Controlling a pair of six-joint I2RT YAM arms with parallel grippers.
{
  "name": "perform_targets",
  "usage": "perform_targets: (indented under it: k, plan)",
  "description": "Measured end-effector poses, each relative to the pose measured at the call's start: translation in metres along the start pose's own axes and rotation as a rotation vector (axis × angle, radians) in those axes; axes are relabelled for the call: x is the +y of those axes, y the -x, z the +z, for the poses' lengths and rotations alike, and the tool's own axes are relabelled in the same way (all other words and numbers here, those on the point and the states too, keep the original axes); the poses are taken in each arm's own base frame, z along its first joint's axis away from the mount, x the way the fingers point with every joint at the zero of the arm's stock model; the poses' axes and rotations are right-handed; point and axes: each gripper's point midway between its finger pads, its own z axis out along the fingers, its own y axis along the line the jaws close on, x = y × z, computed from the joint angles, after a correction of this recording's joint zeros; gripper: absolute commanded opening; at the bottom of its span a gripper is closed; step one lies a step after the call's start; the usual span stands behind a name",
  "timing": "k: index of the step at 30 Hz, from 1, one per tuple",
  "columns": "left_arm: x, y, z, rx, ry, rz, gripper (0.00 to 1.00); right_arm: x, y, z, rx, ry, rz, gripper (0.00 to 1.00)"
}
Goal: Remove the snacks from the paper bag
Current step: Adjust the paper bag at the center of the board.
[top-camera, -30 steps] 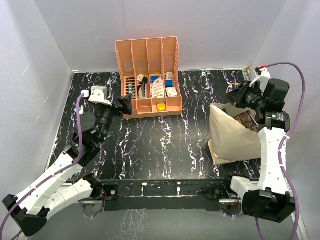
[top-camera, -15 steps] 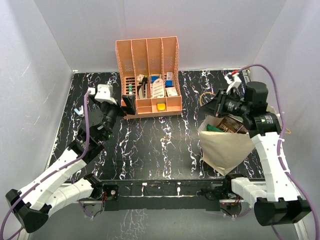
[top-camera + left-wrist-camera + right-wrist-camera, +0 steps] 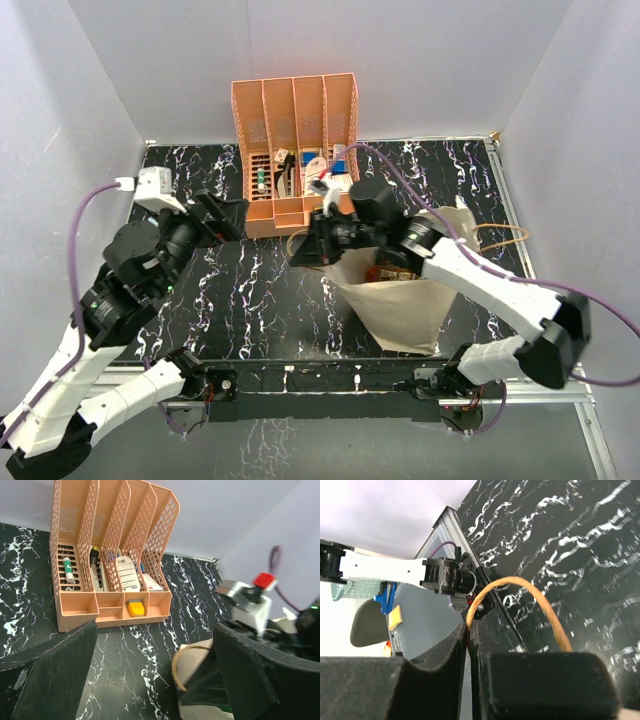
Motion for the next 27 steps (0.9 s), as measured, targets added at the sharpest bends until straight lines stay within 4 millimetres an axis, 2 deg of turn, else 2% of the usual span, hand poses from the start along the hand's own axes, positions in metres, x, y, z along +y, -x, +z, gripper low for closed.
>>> perform_targets:
  k: [3, 6, 8, 11, 14, 18, 21, 27]
  plan:
    - [0.002, 0.01, -0.016, 0.003, 0.003, -0.027, 0.98, 0.011, 0.008, 0.035, 0.001, 0.045, -0.037, 0.1]
    - [0.006, 0.015, -0.03, 0.012, 0.017, -0.048, 0.98, 0.025, 0.018, 0.06, -0.018, 0.096, -0.07, 0.11]
    - [0.011, 0.015, -0.038, 0.024, 0.032, -0.055, 0.98, 0.034, 0.023, 0.072, -0.034, 0.133, -0.082, 0.16]
    - [0.017, 0.015, -0.047, 0.038, 0.055, -0.062, 0.98, 0.042, 0.029, 0.082, -0.062, 0.172, -0.091, 0.32]
    - [0.019, 0.018, -0.054, 0.047, 0.064, -0.074, 0.98, 0.048, 0.033, 0.082, -0.085, 0.18, -0.1, 0.54]
    - [0.016, 0.021, -0.056, 0.058, 0.062, -0.086, 0.98, 0.043, 0.038, 0.069, -0.117, 0.103, -0.113, 0.78]
    - [0.007, 0.018, -0.049, 0.09, 0.041, -0.083, 0.98, 0.041, 0.041, 0.042, -0.154, 0.023, -0.133, 0.96]
    - [-0.017, -0.005, -0.031, 0.215, -0.032, -0.063, 0.98, 0.06, 0.05, -0.039, -0.292, -0.06, -0.189, 0.98]
